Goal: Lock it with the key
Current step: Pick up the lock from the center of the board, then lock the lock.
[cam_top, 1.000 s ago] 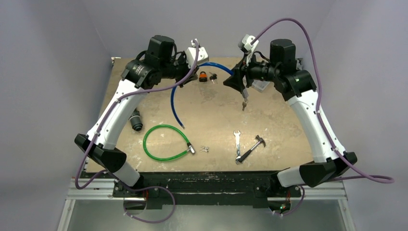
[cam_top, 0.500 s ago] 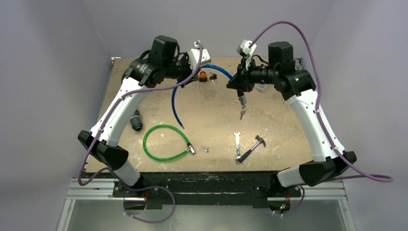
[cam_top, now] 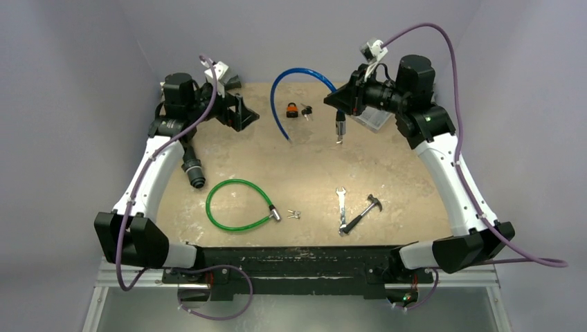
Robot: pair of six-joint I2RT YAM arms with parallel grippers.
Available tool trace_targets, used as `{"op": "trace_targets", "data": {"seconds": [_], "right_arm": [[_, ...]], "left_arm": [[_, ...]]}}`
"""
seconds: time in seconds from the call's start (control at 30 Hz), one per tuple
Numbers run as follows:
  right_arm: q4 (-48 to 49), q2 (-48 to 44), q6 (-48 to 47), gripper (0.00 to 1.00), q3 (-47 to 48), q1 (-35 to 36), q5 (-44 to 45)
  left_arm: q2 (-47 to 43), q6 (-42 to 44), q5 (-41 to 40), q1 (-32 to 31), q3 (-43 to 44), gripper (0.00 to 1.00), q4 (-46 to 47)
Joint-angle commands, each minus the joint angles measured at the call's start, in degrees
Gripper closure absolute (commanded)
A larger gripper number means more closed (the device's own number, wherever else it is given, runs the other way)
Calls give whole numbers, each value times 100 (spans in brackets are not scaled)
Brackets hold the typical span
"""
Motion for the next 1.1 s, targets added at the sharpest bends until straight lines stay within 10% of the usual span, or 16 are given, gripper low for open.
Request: {"op": "trace_targets", "data": {"seconds": [0.0, 0.53, 1.07], "right_arm": [[1093, -274, 455, 100, 186, -33, -197], [1561, -212, 992, 100, 528, -36, -669], [1584, -142, 1236, 100, 749, -77, -460]], "left_arm": [[-452, 239, 160, -132, -401, 0, 1068], [-239, -429, -576, -276, -1706, 1, 3653], [421, -1198, -646, -402, -1609, 51, 3886]]}}
